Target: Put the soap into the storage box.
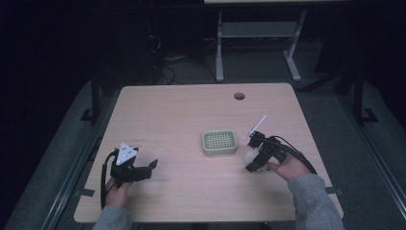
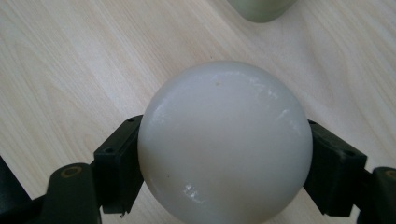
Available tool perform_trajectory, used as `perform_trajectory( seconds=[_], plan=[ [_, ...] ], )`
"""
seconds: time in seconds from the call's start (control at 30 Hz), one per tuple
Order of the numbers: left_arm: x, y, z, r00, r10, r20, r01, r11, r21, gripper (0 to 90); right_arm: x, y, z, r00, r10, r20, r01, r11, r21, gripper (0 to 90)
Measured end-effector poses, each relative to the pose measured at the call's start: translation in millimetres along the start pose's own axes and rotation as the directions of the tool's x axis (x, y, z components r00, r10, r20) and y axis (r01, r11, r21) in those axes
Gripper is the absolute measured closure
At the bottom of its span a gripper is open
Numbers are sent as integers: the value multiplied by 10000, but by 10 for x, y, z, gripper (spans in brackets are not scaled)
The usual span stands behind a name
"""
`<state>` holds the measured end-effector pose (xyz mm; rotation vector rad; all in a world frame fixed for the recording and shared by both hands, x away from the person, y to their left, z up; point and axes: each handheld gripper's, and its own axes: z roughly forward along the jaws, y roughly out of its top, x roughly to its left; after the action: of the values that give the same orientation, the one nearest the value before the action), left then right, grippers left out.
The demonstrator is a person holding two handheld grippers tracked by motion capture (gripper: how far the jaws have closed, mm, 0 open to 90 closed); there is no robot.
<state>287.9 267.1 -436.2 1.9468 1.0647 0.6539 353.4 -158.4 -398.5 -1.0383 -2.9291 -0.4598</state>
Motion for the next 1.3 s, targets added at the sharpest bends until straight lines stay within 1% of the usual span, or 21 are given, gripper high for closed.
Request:
perform_trajectory(
  seconds=[0.2,0.23,0.37,0.5,0.57,0.63,0.7,0.73,0.83,1.0,1.17,1.23,1.3],
  plan=[
    [-5,2,-1,10000,9,-1,-9,10000,27,148,-4,88,-24,9999,-172,4,172,9998,75,233],
    [-6,3,-1,10000,9,-1,-9,10000,29,148,-2,98,-27,9999,-132,4,132,9999,77,233],
    [-2,1,1,10000,25,-6,-25,10000,23,148,-8,147,-48,9998,-214,6,214,9997,105,233],
    [8,5,-9,10000,24,8,-24,10000,-5,149,-13,188,-74,9997,-228,-75,228,9997,-35,233],
    [17,5,-18,9999,-34,-124,34,10000,-36,148,-15,199,-78,9996,-249,-119,248,9997,-81,233],
    [30,2,-25,9999,-67,-107,67,10000,-5,148,-16,214,-80,9997,-234,-106,233,9997,-119,233],
    [38,0,-25,9999,-62,-119,62,10000,-15,148,-26,233,-80,9997,-216,-152,215,9997,-98,233],
    [38,0,-26,9999,-82,-127,81,10000,-39,148,-31,247,-82,9995,-281,-138,280,9996,-76,233],
    [31,1,-25,9999,-73,-107,73,10000,-9,149,-35,295,-83,9995,-265,-140,264,9996,-63,233],
    [19,2,-18,10000,7,-79,-8,10000,-23,149,-23,392,-80,9990,-451,-70,451,9990,-31,233],
    [15,5,-16,10000,6,-62,-6,10000,-5,148,-37,504,-88,9988,-490,-58,490,9988,78,233],
    [19,4,-17,10000,14,-80,-14,10000,-7,148,-42,550,-101,9987,-504,-26,504,9987,48,233],
    [18,5,-19,10000,-6,-81,5,10000,-36,149,-55,588,-108,9985,-531,-92,531,9986,-19,233]
  ],
)
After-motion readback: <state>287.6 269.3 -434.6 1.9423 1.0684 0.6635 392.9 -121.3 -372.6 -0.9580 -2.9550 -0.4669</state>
